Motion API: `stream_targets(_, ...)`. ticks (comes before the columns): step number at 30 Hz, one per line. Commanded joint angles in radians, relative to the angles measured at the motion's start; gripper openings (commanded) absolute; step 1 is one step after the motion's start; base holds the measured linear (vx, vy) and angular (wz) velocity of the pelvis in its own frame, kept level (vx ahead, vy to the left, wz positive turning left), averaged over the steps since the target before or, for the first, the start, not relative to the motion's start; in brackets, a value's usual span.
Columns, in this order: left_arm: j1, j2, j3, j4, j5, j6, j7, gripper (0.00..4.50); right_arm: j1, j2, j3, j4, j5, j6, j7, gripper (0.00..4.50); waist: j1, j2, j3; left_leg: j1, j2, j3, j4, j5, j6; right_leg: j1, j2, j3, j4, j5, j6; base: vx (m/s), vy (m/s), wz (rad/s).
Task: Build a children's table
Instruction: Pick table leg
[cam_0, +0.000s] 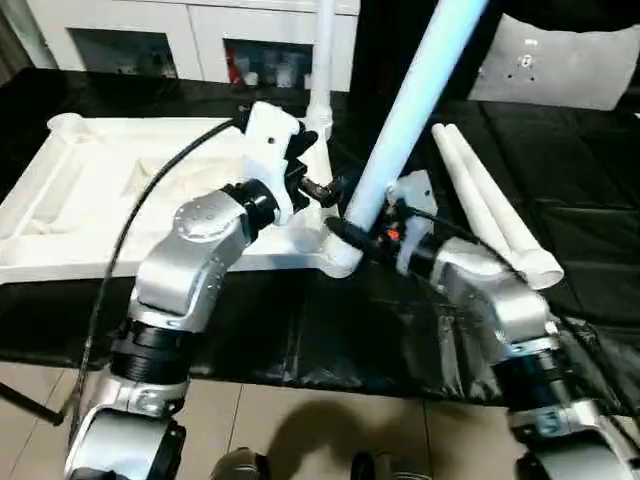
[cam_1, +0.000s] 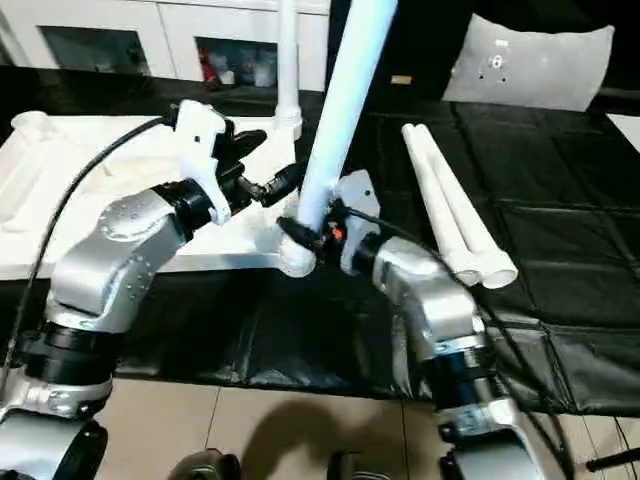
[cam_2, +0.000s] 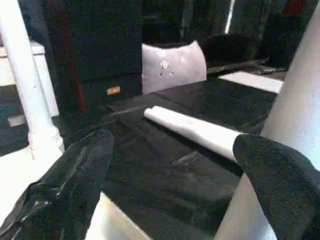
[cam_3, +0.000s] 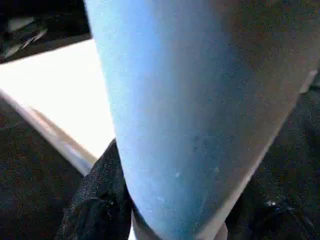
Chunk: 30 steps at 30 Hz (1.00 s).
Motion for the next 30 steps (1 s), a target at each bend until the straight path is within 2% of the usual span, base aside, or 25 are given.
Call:
stream_targets(1,-0.006,0.034,0.014,0.052,0.015,-0.043,-0.040,4.50,-0.011,-0.003,-0.051,-0.013,0.009,-0.012,-0.024,1.91,-0.003,0.009,-0.094,0.014,0.038,-0.014,-0.072,-0.169,0.008,0.060,-0.071,0.048,-0.075,-0.263,-0.164,0.000,0.000,0.00)
stream_targets(4,-0.005,0.102,0.013,0.150,0.033,-0.101,-0.131,4.50,0.002,0.002,-0.104,-0.030,0.035,0.000,-0.064,1.91,-0.006,0.010,-0.094,0.015,0.036,-0.014,-0.075,-0.172,0.008,0.060,-0.070,0.048,-0.076,-0.262,-0.158,0.000,0.000,0.00)
stream_targets(5,-0.004,0.141,-0.012,0.194,0.055,-0.133,-0.184,4.50,0.013,0.000,-0.120,-0.043,0.044,0.003,-0.072,1.91,-0.007,0.012,-0.095,0.018,0.037,-0.015,-0.076,-0.172,0.005,0.059,-0.070,0.048,-0.072,-0.254,-0.160,0.000,0.000,0.00)
stream_targets(6,-0.001,0.173,-0.039,0.233,0.071,-0.157,-0.237,4.50,0.026,0.000,-0.131,-0.058,0.051,0.010,-0.080,1.91,-0.005,0.014,-0.094,0.019,0.035,-0.016,-0.076,-0.170,0.011,0.058,-0.070,0.048,-0.080,-0.258,-0.156,0.000,0.000,0.00)
stream_targets(7,0.001,0.194,-0.060,0.259,0.078,-0.182,-0.291,4.50,0.038,-0.003,-0.135,-0.068,0.053,0.012,-0.084,1.91,-0.008,0.015,-0.096,0.020,0.037,-0.015,-0.078,-0.171,0.005,0.059,-0.070,0.050,-0.071,-0.243,-0.156,0.000,0.000,0.00)
stream_targets(10,0.001,0.233,-0.108,0.322,0.094,-0.234,-0.411,4.50,0.063,-0.011,-0.141,-0.087,0.063,0.024,-0.081,1.91,-0.008,0.018,-0.097,0.022,0.041,-0.014,-0.079,-0.162,0.002,0.059,-0.074,0.051,-0.066,-0.195,-0.188,0.000,0.000,0.00)
stream_targets(11,-0.001,0.242,-0.123,0.346,0.102,-0.260,-0.446,4.50,0.071,-0.015,-0.142,-0.093,0.064,0.033,-0.076,1.91,-0.007,0.018,-0.094,0.021,0.040,-0.013,-0.079,-0.167,0.006,0.058,-0.075,0.052,-0.072,-0.199,-0.195,0.000,0.000,0.00)
stream_targets(13,-0.017,0.253,-0.149,0.406,0.119,-0.301,-0.503,4.22,0.087,-0.016,-0.142,-0.104,0.060,0.036,-0.075,1.91,-0.007,0.022,-0.094,0.024,0.043,-0.014,-0.081,-0.189,-0.004,0.059,-0.078,0.052,-0.068,-0.207,-0.205,0.000,0.000,0.00)
stream_targets(14,-0.017,0.253,-0.149,0.406,0.119,-0.301,-0.503,4.22,0.087,-0.016,-0.142,-0.104,0.060,0.036,-0.075,1.91,-0.007,0.019,-0.093,0.023,0.042,-0.013,-0.082,-0.204,-0.009,0.060,-0.078,0.052,-0.071,-0.226,-0.200,0.000,0.000,0.00)
stream_targets(15,-0.051,0.260,-0.175,0.498,0.157,-0.362,-0.543,4.22,0.103,-0.011,-0.142,-0.118,0.054,0.038,-0.089,1.91,-0.008,0.021,-0.092,0.023,0.042,-0.014,-0.082,-0.208,-0.012,0.060,-0.079,0.053,-0.073,-0.233,-0.199,0.000,0.000,0.00)
stream_targets(16,-0.074,0.264,-0.193,0.556,0.185,-0.403,-0.562,4.16,0.112,-0.008,-0.139,-0.128,0.051,0.039,-0.094,1.91,-0.008,0.020,-0.090,0.024,0.039,-0.013,-0.083,-0.216,-0.010,0.057,-0.076,0.053,-0.080,-0.250,-0.189,0.000,0.000,0.00)
stream_targets(17,-0.087,0.265,-0.202,0.588,0.199,-0.428,-0.574,4.04,0.116,-0.007,-0.135,-0.134,0.046,0.034,-0.098,1.91,-0.008,0.019,-0.091,0.026,0.038,-0.014,-0.084,-0.226,-0.015,0.060,-0.078,0.054,-0.079,-0.269,-0.174,0.000,0.000,0.00)
stream_targets(18,-0.112,0.265,-0.216,0.652,0.221,-0.474,-0.599,3.91,0.125,-0.006,-0.128,-0.148,0.039,0.033,-0.103,1.91,-0.009,0.022,-0.090,0.025,0.040,-0.016,-0.085,-0.229,-0.020,0.060,-0.080,0.054,-0.080,-0.277,-0.171,0.000,0.000,0.00)
stream_targets(20,-0.149,0.254,-0.216,0.732,0.230,-0.502,-0.628,3.80,0.141,-0.007,-0.115,-0.169,0.031,0.038,-0.106,1.91,-0.009,0.022,-0.089,0.023,0.038,-0.017,-0.085,-0.230,-0.021,0.061,-0.080,0.053,-0.083,-0.280,-0.170,0.000,0.000,0.00)
stream_targets(21,-0.162,0.249,-0.215,0.760,0.229,-0.509,-0.641,3.79,0.146,-0.008,-0.110,-0.174,0.029,0.036,-0.104,1.91,-0.009,0.022,-0.091,0.025,0.041,-0.017,-0.085,-0.222,-0.025,0.061,-0.082,0.054,-0.076,-0.251,-0.183,0.000,0.000,0.00)
stream_targets(24,-0.193,0.246,-0.225,0.821,0.232,-0.519,-0.686,3.40,0.164,-0.013,-0.105,-0.190,0.051,0.046,-0.075,1.91,-0.011,0.023,-0.089,0.022,0.042,-0.016,-0.084,-0.222,-0.012,0.063,-0.083,0.054,-0.074,-0.210,-0.219,0.000,0.000,0.00)
stream_targets(26,-0.205,0.247,-0.231,0.843,0.238,-0.524,-0.701,3.35,0.170,-0.015,-0.106,-0.195,0.057,0.049,-0.068,1.91,-0.009,0.025,-0.088,0.021,0.042,-0.016,-0.083,-0.214,-0.006,0.064,-0.084,0.055,-0.072,-0.198,-0.228,0.000,0.000,0.00)
stream_targets(30,-0.257,0.235,-0.225,0.955,0.264,-0.571,-0.727,2.89,0.179,-0.017,-0.107,-0.213,0.072,0.070,-0.066,1.91,-0.009,0.024,-0.084,0.023,0.040,-0.016,-0.085,-0.236,-0.004,0.065,-0.085,0.054,-0.080,-0.240,-0.224,0.000,0.000,0.00)
